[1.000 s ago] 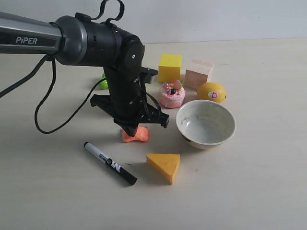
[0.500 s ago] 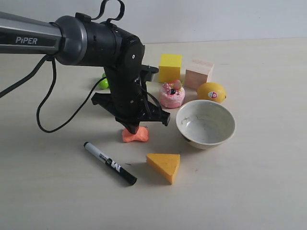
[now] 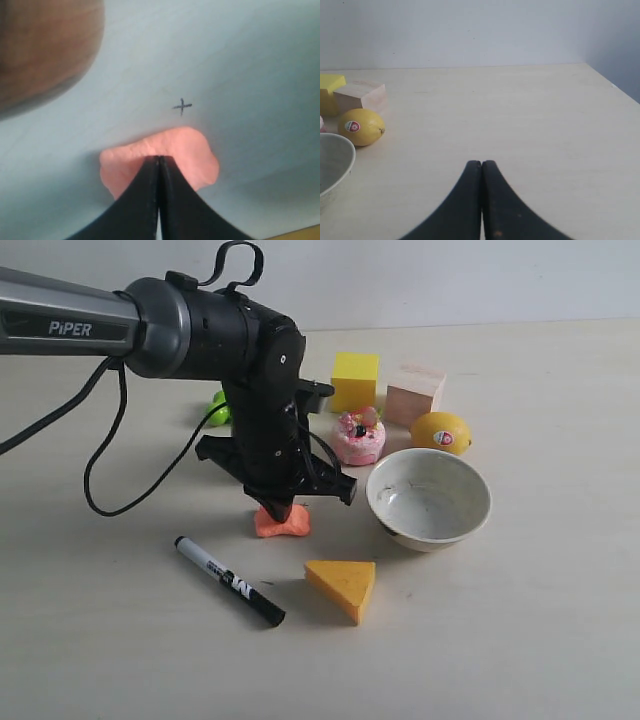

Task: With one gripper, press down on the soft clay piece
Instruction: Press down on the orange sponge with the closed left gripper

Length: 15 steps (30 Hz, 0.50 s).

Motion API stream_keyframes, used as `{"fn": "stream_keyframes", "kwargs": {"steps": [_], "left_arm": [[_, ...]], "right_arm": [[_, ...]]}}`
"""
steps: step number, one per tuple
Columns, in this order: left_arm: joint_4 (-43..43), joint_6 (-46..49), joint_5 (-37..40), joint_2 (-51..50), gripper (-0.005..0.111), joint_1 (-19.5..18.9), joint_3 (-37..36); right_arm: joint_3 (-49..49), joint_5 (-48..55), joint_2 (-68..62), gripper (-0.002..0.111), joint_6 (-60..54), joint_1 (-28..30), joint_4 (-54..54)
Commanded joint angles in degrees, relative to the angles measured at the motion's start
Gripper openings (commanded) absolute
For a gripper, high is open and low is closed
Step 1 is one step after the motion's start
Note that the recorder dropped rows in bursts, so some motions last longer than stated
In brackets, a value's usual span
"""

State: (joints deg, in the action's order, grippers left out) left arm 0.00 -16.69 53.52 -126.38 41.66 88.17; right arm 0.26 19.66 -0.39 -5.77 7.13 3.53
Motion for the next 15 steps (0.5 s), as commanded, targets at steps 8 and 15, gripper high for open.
{"fn": "stream_keyframes", "kwargs": {"steps": [8, 15], "left_arm": [[3.24, 0.20, 4.83, -7.15, 0.000, 0.09, -0.88], [3.39, 0.20, 4.08, -7.15, 0.000, 0.09, -0.88]], "right_arm": [[-0.26, -0.33, 0.39, 0.000, -0.17, 0.23, -0.11], [-0.26, -0.33, 0.39, 0.000, -0.17, 0.23, -0.11]]}}
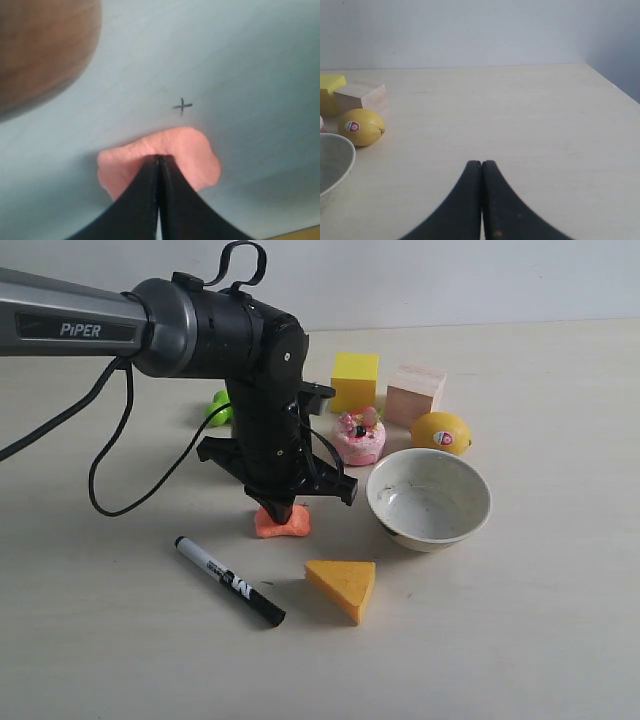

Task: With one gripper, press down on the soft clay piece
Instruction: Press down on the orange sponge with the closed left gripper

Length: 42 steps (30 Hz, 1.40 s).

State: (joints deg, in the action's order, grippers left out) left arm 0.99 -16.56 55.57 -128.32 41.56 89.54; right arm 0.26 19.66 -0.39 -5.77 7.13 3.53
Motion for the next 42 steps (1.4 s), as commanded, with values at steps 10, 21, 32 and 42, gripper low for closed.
{"fn": "stream_keyframes", "kwargs": {"steps": [10, 21, 32, 42], "left_arm": [[2.40, 0.07, 1.38, -6.10, 0.000, 0.19, -2.15], [2.29, 0.07, 2.22, -6.10, 0.000, 0.19, -2.10], [2.52, 2.72, 5.56, -6.18, 0.000, 0.08, 0.30], [2.98, 3.11, 10.86, -8.45, 0.000, -0.15, 4.17]], "right_arm": [[-0.26, -0.33, 0.39, 0.000, -0.17, 0.23, -0.11], [-0.26, -0.33, 0.39, 0.000, -0.17, 0.23, -0.11], [-0.26, -0.33, 0.39, 0.000, -0.17, 0.23, -0.11], [-0.26, -0.33, 0.39, 0.000, -0.17, 0.23, -0.11]]}}
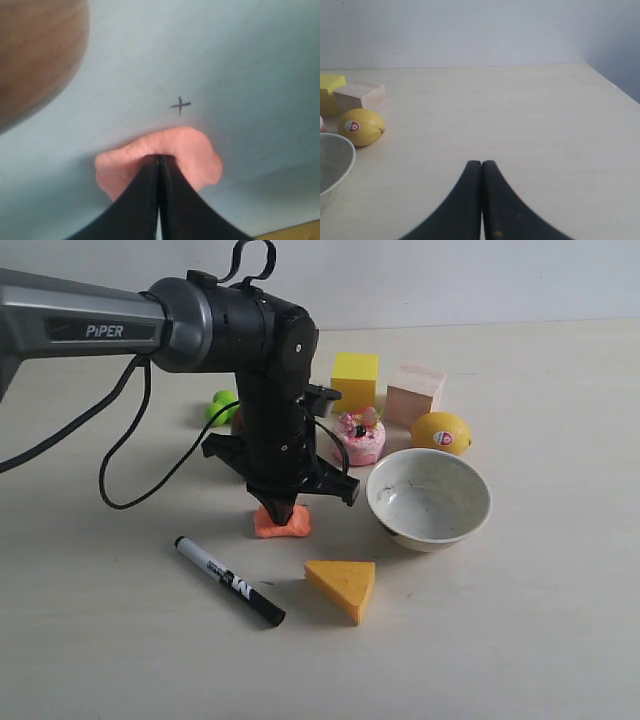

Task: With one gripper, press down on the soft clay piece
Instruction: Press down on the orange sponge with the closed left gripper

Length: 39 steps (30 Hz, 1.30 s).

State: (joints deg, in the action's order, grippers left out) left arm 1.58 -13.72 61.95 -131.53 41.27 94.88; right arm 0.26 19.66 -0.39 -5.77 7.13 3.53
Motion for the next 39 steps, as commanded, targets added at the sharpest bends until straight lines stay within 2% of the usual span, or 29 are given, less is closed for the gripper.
{"fn": "stream_keyframes", "kwargs": {"steps": [1, 26, 39], "left_arm": [[2.39, 0.30, 4.89, -5.23, 0.000, 0.14, -0.71], [3.43, 1.32, 5.81, -6.50, 0.000, 0.14, -0.06], [3.06, 1.32, 4.93, -3.09, 0.000, 0.01, -0.06]], "right_arm": [[-0.26, -0.33, 0.39, 0.000, -0.17, 0.23, -0.11], [-0.26, -0.22, 0.39, 0.000, -0.17, 0.23, -0.11], [-0.26, -0.22, 0.39, 0.000, -0.17, 0.23, -0.11]]}}
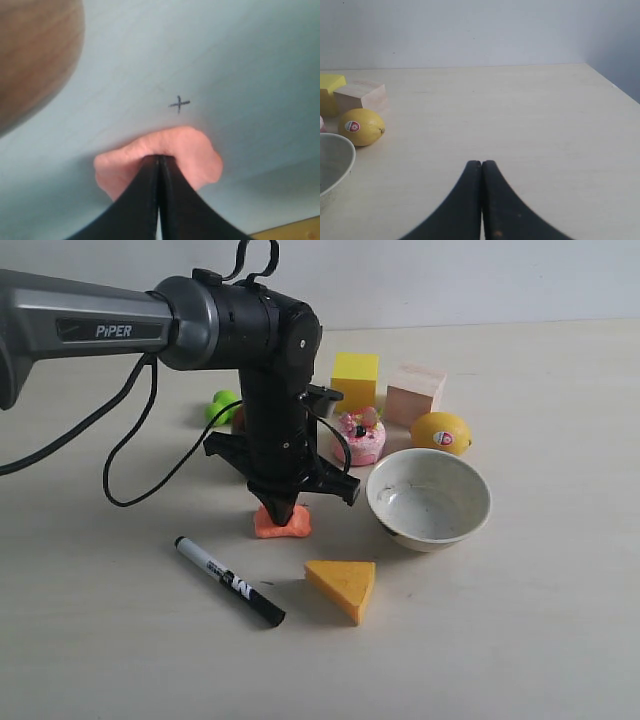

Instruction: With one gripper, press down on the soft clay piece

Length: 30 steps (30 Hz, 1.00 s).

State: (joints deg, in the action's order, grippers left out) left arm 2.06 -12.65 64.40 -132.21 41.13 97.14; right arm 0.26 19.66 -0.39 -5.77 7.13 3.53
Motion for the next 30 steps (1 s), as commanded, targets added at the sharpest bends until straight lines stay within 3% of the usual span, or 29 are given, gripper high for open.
{"fn": "stream_keyframes", "kwargs": {"steps": [1, 30], "left_arm": [[2.58, 0.26, 2.48, -2.17, 0.000, 0.14, -2.32], [1.56, -0.12, 2.46, 4.20, 0.000, 0.14, 0.48]], "right_arm": [[-0.26, -0.22, 0.39, 0.000, -0.17, 0.23, -0.11], [-0.26, -0.22, 0.39, 0.000, -0.17, 0.23, -0.11]]}}
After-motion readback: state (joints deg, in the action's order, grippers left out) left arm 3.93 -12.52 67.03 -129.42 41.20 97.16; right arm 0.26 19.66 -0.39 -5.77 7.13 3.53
